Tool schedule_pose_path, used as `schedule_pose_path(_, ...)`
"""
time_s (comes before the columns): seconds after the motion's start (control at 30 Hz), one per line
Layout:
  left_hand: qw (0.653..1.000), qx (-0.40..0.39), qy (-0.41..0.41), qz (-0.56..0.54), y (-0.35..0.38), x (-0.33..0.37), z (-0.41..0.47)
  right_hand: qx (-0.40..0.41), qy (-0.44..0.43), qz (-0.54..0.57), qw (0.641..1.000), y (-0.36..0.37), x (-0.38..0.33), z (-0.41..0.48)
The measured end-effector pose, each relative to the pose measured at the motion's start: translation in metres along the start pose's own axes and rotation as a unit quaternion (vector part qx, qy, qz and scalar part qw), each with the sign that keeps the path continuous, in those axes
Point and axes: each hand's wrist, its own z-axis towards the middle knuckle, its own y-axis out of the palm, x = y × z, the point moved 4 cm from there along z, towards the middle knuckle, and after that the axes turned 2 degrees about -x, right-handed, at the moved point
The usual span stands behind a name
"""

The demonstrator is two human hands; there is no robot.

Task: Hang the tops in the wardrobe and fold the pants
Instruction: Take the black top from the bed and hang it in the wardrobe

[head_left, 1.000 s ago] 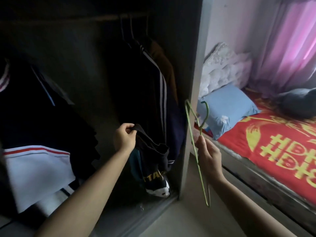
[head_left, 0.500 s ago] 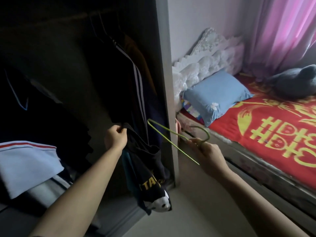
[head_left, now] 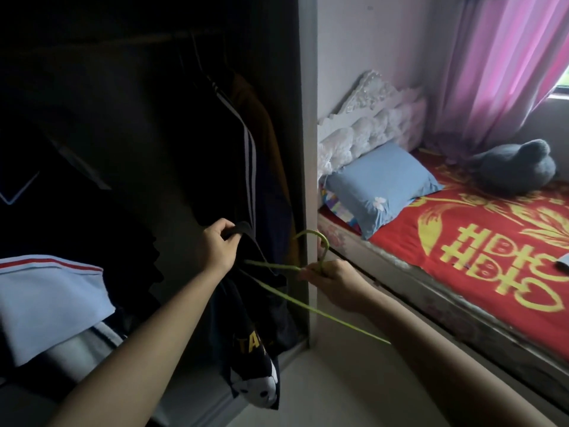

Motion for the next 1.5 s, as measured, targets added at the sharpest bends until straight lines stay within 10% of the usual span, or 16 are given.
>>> schedule_pose_path(0.13, 0.999, 0.0, 0.04, 0.031, -0.027, 0.01, -0.002, -0.141, 0.005, -0.055, 0.988, 0.033, -0.013, 0.011)
schedule_pose_path(0.33, 0.993, 0.0, 0.044, 0.107, -0.052, 0.003, -0.008, 0.064, -0.03, 0.161, 0.984, 0.025, -0.054, 0.029)
schedule_pose_path(0.57, 0.996, 0.002, 0.045, 0.081, -0.056, -0.004, -0.011, 0.045, 0.062, 0.074, 0.994, 0.049, -0.039, 0.033)
schedule_pose_path(0.83, 0.984, 0.072, 0.136, 0.092, -0.06, 0.023, 0.002, 0.185, -0.052, 0.24, 0.951, 0.032, -0.062, 0.034)
schedule_pose_path(1.3, 0.987, -0.053, 0.143, -0.052, -0.042, 0.086, -0.001, 0.133, -0.001, 0.205, 0.97, 0.046, -0.062, 0.064)
schedule_pose_path(1.5, 0.925, 0.001, 0.327, 0.196, -0.055, 0.104, 0.018, 0.147, -0.106, 0.371, 0.911, 0.011, -0.084, 0.056)
